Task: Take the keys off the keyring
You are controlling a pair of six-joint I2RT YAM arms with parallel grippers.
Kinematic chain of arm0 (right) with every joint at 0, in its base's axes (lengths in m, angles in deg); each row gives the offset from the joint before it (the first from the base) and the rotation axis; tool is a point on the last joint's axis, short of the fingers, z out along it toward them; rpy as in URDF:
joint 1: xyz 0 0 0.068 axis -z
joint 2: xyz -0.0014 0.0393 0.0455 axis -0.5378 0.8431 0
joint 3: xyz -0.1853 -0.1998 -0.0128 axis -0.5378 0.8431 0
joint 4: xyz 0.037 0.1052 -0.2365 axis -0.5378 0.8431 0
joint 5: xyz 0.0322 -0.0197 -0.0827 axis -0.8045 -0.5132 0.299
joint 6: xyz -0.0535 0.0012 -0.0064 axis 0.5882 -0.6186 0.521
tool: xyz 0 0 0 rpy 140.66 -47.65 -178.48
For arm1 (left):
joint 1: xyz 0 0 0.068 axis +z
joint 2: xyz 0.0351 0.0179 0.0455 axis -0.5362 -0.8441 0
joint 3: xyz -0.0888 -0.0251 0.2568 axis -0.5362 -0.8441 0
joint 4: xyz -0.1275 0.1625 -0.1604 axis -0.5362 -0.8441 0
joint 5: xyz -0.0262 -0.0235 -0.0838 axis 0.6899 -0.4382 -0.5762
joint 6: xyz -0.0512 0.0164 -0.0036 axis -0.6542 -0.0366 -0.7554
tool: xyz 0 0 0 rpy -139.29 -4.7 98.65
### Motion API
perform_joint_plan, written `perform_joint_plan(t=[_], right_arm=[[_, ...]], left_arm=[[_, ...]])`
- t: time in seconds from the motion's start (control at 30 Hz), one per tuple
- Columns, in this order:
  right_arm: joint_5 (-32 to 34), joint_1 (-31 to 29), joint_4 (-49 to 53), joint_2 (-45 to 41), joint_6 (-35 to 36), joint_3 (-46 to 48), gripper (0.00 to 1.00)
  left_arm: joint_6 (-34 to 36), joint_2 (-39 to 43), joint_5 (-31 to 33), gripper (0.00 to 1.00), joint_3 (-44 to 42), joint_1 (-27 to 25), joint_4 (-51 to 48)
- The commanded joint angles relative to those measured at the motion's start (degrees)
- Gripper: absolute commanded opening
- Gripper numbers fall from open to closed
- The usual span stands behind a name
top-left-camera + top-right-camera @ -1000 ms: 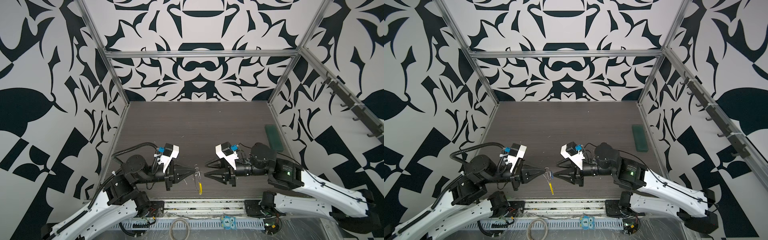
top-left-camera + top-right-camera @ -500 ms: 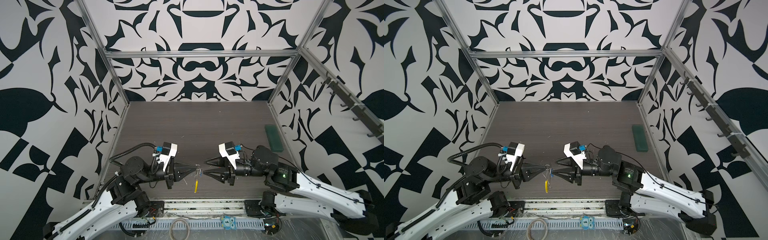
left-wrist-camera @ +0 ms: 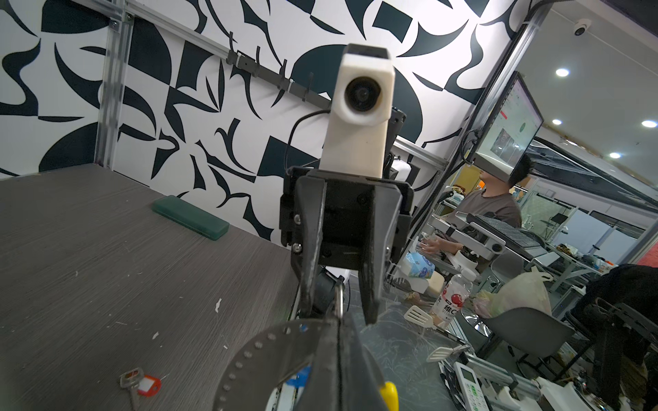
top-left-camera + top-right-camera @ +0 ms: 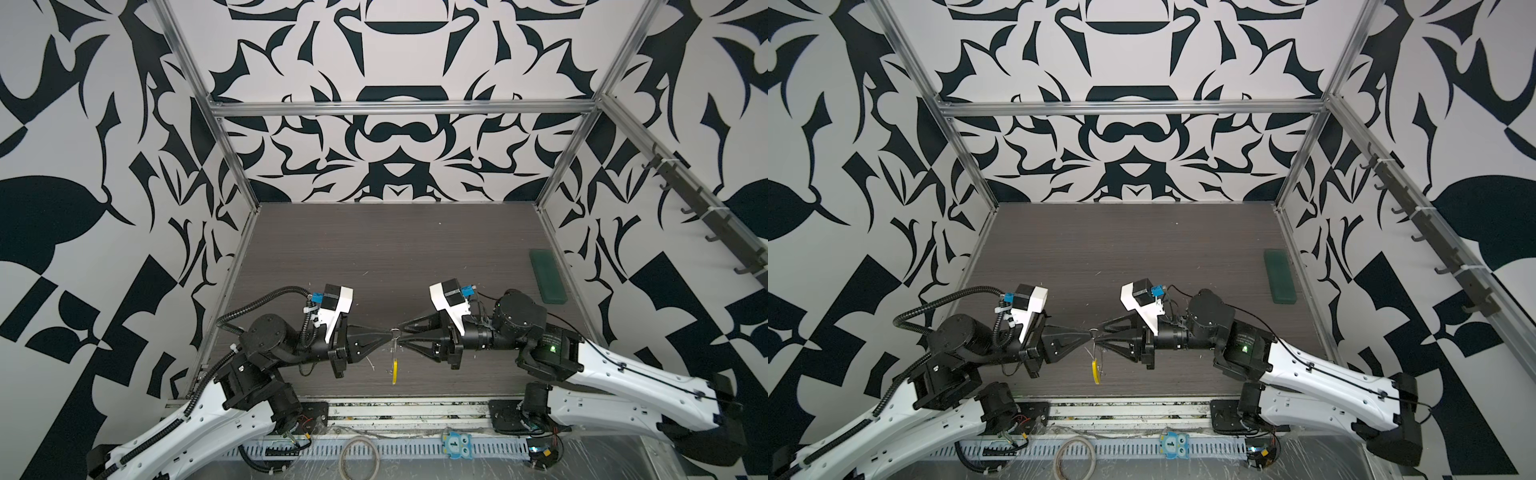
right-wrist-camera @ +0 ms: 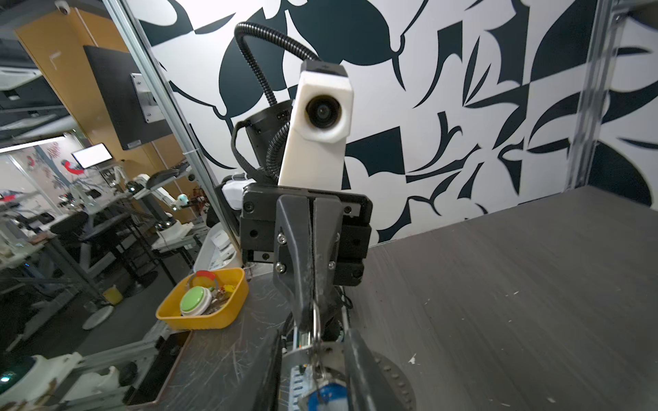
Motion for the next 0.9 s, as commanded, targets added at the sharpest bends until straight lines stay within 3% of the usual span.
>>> perform_joint_plan(t=[0.0,0.27,0.33,0.47,0.57,0.63,0.87], right_arm=[[-1.27,-0.18,-3.73,-0.05,-1.29,0.25,0.27],[-1.31,-0.17,-3.68,0.46,-1.69,0.16,0.09],[-1.12,-0.18,-3.13,0.48,-1.73,-0.15,0.0],[0.01,-0.2,-0.18,-0.43,-1.51,-0.94,0.0],[0.53,-0.14,4.24,-1.44,-0.92,-2.49,0.0],[-0.39,-0.18,7.74,-1.8,-0.66,-3.93,0.0],[-3.22,-0.13,21.85,0.68,2.57,-10.95,0.0]], left_arm=[[-0.07,0.9,0.64,0.0,-0.95,-0.09,2.4],[-0.05,0.68,0.82,0.0,-0.91,-0.09,2.25],[-0.09,0.42,0.55,0.0,-0.81,-0.06,2.14],[-0.4,0.32,0.8,0.0,0.0,-0.09,0.26],[-0.08,1.21,1.51,0.31,0.9,-0.08,-3.25],[0.36,1.47,1.47,0.39,2.01,-0.04,-6.42],[2.64,-0.96,-0.76,0.3,8.13,-0.09,-18.46]])
